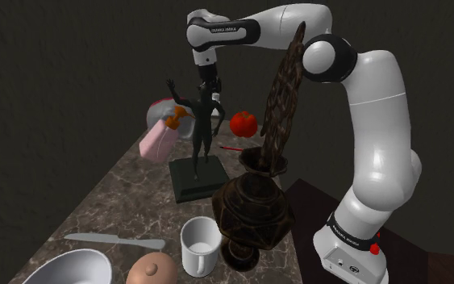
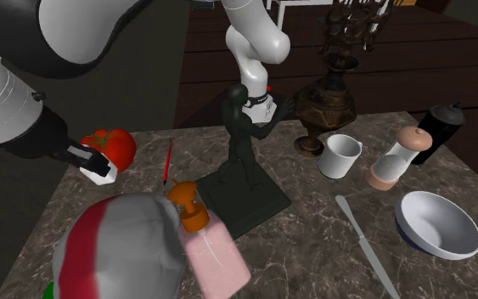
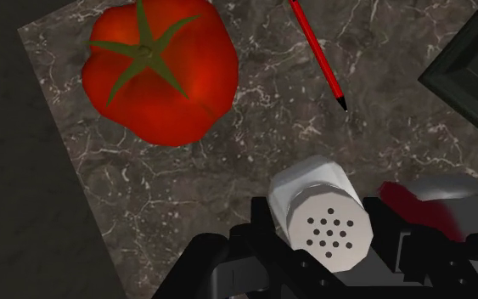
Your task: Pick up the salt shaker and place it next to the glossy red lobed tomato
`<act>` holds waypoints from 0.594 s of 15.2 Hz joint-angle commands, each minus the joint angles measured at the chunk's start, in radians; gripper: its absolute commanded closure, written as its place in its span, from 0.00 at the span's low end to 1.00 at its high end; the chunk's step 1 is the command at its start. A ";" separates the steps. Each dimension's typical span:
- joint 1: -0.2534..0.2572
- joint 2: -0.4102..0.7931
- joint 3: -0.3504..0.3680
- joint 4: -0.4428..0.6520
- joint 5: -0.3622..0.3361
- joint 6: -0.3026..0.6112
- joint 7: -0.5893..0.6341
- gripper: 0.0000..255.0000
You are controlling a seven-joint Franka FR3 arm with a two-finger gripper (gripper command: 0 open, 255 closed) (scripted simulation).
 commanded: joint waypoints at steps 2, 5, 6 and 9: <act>-0.003 0.001 0.000 -0.037 0.000 0.037 0.006 1.00; -0.006 0.002 0.000 -0.075 -0.001 0.076 0.012 1.00; -0.007 0.003 0.000 -0.087 -0.001 0.089 0.014 1.00; -0.009 0.008 -0.001 -0.119 -0.003 0.126 0.020 1.00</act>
